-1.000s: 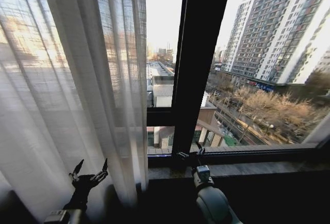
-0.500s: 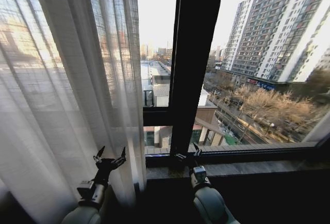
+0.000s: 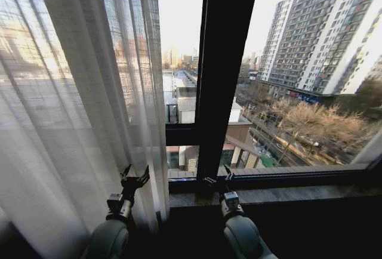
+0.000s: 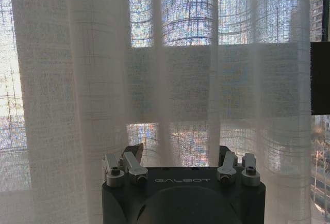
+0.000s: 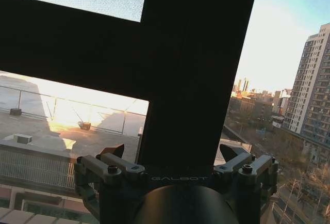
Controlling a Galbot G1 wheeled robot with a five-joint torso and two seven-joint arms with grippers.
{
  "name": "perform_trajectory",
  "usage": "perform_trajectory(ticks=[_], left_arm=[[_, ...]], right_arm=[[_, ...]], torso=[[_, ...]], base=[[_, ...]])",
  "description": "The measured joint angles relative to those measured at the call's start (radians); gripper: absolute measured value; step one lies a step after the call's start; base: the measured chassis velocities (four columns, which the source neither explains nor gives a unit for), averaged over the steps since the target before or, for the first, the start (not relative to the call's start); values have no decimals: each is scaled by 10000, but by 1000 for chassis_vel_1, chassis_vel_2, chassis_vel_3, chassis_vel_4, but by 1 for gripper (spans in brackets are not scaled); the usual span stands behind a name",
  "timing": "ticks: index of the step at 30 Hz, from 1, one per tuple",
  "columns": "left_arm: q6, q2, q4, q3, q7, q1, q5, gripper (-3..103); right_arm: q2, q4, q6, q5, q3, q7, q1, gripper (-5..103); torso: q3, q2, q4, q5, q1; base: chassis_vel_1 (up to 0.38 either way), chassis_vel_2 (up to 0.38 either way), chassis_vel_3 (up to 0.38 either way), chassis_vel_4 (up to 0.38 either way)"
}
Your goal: Open the curtains by pulling them apart, changing their state from closed to fully open.
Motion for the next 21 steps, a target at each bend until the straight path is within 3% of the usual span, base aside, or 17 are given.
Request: perform_trajectory(ticks=[4, 6, 12, 15, 17, 21], left_arm=[[-5, 260, 15, -161, 92, -13, -195, 54], [-5, 306, 4, -219, 161, -7, -239, 54], [-4, 401, -151, -416, 416, 95, -346, 26], [2, 401, -228, -494, 547, 170, -371, 20], [9, 402, -342, -598, 661, 274, -390, 9], [21, 403, -457, -696, 704, 353, -409, 2]], right_arm=[[78, 51, 0, -21, -4, 35, -8, 100], [85, 83, 0, -23, -3, 55, -17, 100], [76, 268, 0, -32, 59, 137, -99, 100], [74, 298, 1, -31, 59, 147, -103, 100], [93, 338, -8, -18, 30, 142, -100, 100], [118, 340, -22, -62, -24, 45, -80, 100]], torso=[[-1, 1, 0, -1, 0], [-2, 1, 1, -1, 0], [-1, 0, 0, 0, 0], [-1, 0, 1, 0, 0], [-2, 0, 0, 0, 0], [-2, 1, 0, -1, 0]], base=[[0, 0, 0, 0], [0, 0, 0, 0], [0, 0, 0, 0], [0, 0, 0, 0], [0, 0, 0, 0], [0, 0, 0, 0]])
